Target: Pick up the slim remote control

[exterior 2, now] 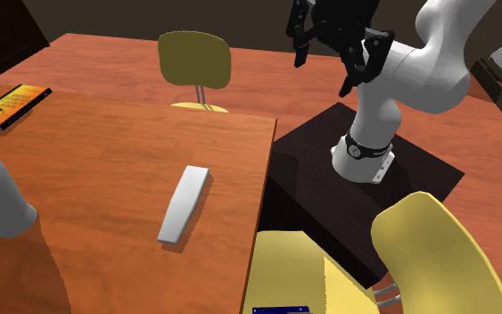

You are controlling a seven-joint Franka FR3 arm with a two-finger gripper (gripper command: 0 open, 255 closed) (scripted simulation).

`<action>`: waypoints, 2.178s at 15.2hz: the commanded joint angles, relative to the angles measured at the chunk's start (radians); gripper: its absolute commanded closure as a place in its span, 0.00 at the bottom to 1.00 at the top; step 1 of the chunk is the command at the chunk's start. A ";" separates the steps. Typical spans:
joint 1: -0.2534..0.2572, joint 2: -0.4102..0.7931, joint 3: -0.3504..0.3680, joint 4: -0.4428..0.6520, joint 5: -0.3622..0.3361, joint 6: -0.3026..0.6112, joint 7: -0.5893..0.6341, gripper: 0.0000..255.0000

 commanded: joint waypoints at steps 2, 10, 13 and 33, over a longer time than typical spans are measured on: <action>0.001 0.013 -0.020 -0.016 -0.013 0.034 -0.030 0.00; 0.016 0.186 -0.181 -0.083 -0.094 0.315 -0.265 0.00; 0.028 0.280 -0.238 -0.080 -0.108 0.420 -0.354 0.00; 0.086 1.033 -0.398 0.215 0.214 0.885 -1.032 0.00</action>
